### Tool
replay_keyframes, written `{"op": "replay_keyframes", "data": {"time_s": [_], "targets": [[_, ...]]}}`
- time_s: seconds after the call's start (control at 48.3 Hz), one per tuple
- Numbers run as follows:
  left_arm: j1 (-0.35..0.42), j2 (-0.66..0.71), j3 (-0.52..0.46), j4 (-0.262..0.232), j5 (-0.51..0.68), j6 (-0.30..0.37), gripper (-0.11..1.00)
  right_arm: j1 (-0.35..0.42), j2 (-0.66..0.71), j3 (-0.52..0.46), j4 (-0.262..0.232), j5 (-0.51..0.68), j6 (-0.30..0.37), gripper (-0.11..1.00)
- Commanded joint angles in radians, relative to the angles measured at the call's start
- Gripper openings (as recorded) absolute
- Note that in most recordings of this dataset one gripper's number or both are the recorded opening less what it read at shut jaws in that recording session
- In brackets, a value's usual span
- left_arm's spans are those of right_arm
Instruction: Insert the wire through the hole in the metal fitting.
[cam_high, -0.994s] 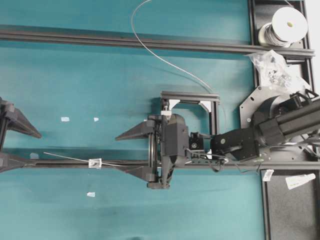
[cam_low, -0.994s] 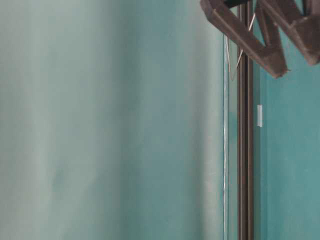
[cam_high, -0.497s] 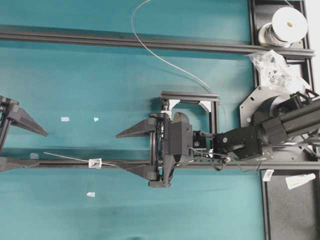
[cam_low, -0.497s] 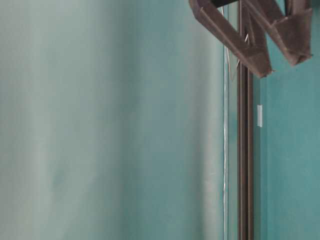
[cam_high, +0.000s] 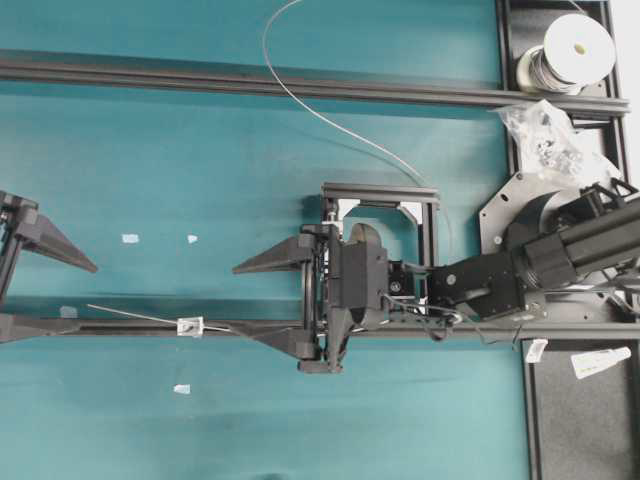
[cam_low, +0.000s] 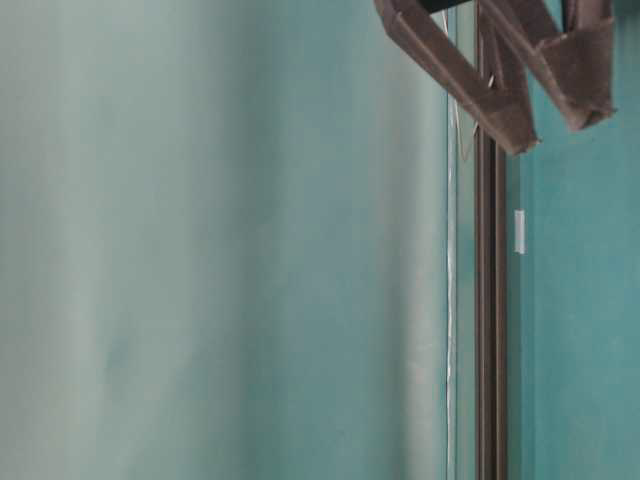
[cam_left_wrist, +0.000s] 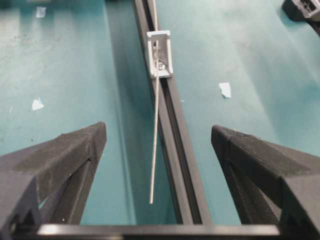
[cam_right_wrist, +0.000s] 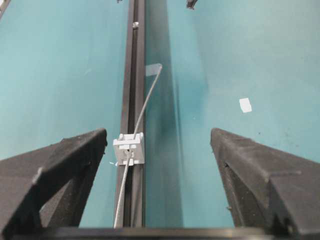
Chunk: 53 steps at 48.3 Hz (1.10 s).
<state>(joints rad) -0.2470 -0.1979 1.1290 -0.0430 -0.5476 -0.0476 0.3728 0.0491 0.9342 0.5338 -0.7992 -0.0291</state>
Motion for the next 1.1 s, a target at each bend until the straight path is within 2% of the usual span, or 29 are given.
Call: {"op": "replay_keyframes", "data": {"time_s": [0.0,0.911,1.014,1.076], "targets": [[0.003,-0.015,-0.009,0.003,-0.011,0.002,0.62,0.000,-0.023,-0.009,-0.002,-0.009,0.000,0.95],[0.003,-0.015,-0.009,0.003,-0.011,-0.003,0.60,-0.002,-0.023,-0.008,-0.002,0.002,0.000,0.94],[0.003,-0.015,-0.009,0.003,-0.011,-0.005,0.60,-0.002,-0.023,-0.006,-0.002,0.002,-0.002,0.85],[0.003,-0.015,-0.009,0.003,-0.009,-0.005,0.60,-0.002,-0.023,-0.006,-0.002,0.002,-0.002,0.71]]}}
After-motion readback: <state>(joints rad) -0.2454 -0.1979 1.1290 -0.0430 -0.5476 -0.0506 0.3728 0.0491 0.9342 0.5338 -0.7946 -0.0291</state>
